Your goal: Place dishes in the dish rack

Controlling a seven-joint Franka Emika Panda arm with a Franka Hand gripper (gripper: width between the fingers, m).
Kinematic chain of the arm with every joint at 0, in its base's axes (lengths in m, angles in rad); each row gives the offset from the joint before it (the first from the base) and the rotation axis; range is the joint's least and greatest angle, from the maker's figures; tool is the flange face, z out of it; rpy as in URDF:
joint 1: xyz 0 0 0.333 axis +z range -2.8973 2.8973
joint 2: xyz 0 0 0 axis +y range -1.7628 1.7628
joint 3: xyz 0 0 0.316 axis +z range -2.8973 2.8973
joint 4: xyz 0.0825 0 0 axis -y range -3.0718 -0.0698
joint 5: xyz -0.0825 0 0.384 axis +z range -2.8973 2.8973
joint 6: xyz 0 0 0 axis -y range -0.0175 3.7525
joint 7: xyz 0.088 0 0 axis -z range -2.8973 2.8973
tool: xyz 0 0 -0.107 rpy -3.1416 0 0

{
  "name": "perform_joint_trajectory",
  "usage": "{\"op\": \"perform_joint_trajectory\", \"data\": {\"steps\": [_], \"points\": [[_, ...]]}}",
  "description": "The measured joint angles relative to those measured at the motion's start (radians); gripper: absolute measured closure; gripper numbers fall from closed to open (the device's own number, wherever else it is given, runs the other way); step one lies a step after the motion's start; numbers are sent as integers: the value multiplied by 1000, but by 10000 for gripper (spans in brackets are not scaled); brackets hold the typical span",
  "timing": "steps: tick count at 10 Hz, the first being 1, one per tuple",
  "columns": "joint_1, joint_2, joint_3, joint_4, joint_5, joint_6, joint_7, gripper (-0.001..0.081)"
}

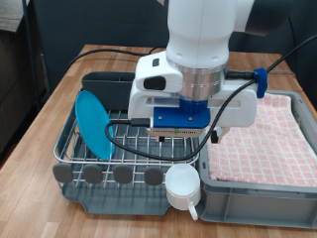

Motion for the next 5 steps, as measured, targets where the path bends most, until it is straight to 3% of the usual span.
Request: {"op": "perform_joint_trajectory", "data": {"steps": [5], "points": [[21, -39, -9, 73, -49, -80, 54, 4]]}}
